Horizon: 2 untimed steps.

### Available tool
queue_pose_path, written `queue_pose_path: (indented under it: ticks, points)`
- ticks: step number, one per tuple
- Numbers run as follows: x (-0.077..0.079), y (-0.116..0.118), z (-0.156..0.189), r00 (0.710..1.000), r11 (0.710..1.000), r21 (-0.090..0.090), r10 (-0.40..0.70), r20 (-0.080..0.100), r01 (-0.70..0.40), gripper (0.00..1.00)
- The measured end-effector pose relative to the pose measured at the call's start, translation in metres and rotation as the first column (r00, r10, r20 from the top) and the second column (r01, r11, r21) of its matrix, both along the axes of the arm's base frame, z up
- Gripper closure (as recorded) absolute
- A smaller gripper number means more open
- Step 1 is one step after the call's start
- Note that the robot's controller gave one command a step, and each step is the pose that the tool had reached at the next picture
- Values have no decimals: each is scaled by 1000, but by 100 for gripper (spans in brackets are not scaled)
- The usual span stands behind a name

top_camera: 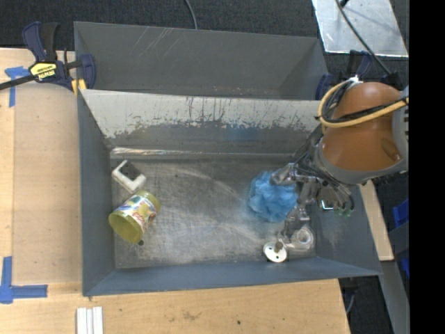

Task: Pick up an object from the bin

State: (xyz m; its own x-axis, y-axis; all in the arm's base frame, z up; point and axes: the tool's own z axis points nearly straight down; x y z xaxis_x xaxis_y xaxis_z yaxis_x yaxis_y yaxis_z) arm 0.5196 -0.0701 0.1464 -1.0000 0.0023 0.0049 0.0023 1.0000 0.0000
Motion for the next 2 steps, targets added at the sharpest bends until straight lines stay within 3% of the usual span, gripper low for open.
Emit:
queue_pose_path:
  ticks: [2]
  points:
    - [2, 0, 3, 1000, 1000, -1, 5, 8, -5, 0]
